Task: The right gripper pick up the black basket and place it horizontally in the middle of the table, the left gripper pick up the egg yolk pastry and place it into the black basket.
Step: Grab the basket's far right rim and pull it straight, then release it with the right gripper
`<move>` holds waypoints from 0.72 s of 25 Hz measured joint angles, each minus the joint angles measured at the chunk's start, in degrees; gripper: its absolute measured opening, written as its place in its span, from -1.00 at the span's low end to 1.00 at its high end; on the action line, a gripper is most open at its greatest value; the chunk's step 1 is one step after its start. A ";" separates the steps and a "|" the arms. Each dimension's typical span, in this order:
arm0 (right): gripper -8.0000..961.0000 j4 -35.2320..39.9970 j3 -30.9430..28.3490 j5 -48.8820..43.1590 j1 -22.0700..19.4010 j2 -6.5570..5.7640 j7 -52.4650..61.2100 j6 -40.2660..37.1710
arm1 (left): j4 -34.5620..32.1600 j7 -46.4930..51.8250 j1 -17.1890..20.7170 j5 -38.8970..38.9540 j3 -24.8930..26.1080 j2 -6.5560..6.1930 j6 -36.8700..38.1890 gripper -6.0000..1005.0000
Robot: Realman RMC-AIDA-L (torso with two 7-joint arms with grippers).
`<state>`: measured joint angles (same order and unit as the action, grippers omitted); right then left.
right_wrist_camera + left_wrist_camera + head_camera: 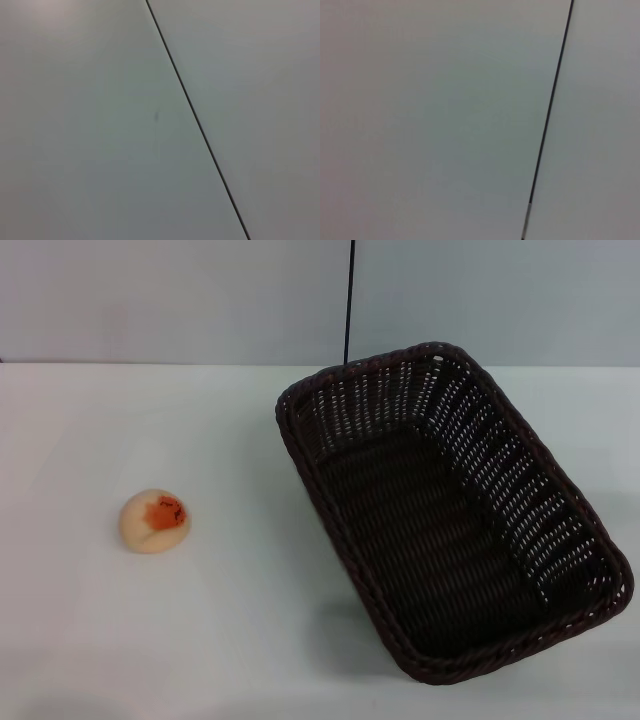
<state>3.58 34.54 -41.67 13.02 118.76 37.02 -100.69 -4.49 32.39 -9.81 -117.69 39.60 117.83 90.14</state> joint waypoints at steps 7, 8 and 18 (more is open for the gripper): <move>0.70 3.33 0.09 -2.47 -0.47 -0.27 5.18 2.53 | -2.77 5.20 -1.00 0.01 -3.04 -0.49 -0.12 0.72; 0.70 4.31 0.09 -3.04 -0.67 -0.28 6.00 2.73 | -3.30 6.06 -1.27 0.00 -3.17 -0.52 -0.03 0.72; 0.70 27.59 -0.64 -18.48 -4.81 -0.50 22.86 5.85 | -5.39 5.56 -3.35 0.24 -3.25 -0.40 -0.36 0.72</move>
<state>31.17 33.91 -60.15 8.22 118.26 59.88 -94.84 -9.89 37.94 -13.15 -117.45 36.35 117.43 89.79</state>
